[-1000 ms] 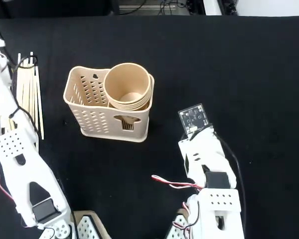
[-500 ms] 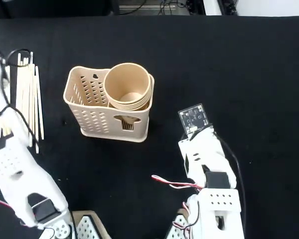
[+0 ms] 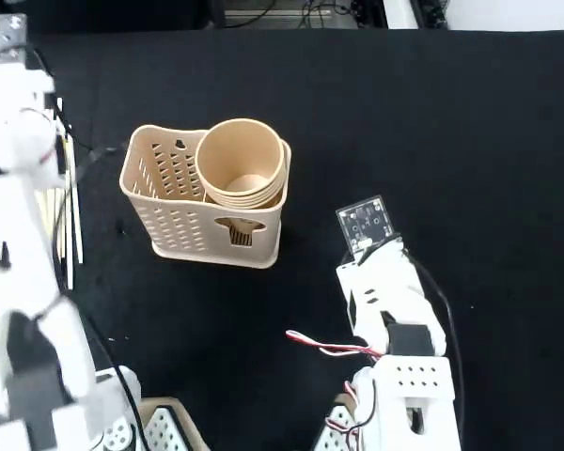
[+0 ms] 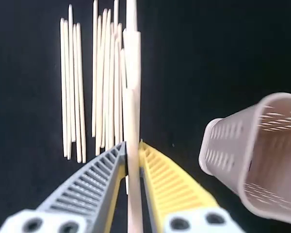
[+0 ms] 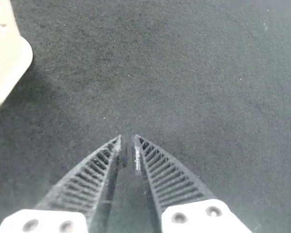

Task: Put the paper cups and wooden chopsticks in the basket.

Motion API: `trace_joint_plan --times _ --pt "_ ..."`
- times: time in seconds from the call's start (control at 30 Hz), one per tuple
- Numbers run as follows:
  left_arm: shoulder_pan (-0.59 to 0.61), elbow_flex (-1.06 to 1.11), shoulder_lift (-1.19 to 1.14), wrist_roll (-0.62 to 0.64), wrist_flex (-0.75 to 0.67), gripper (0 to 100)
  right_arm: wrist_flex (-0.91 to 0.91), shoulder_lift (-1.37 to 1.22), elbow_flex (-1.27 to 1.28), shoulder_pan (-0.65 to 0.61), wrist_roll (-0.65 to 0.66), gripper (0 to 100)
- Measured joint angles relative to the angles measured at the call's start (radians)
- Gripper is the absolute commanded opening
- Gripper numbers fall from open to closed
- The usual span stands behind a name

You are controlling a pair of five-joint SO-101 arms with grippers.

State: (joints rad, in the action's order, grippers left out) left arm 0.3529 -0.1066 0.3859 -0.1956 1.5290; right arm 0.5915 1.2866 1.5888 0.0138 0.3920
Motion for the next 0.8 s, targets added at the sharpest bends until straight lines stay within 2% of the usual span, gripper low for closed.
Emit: trace_joint_plan --times 0.23,0.33,0.53,0.67,0.8 --pt "-0.098 0.48 0.474 0.009 -0.307 3 0.0 0.0 0.0 0.0 0.0 4.3" --pt "-0.14 0.589 0.667 0.077 -0.41 3 0.0 0.0 0.0 0.0 0.0 4.3" --pt "-0.153 0.614 0.937 0.238 -0.615 3 0.0 0.0 0.0 0.0 0.0 4.3" --pt "-0.153 0.609 0.994 0.29 -0.783 3 0.0 0.0 0.0 0.0 0.0 4.3" --pt "-0.236 0.612 1.0 0.327 -0.844 3 0.0 0.0 0.0 0.0 0.0 4.3"
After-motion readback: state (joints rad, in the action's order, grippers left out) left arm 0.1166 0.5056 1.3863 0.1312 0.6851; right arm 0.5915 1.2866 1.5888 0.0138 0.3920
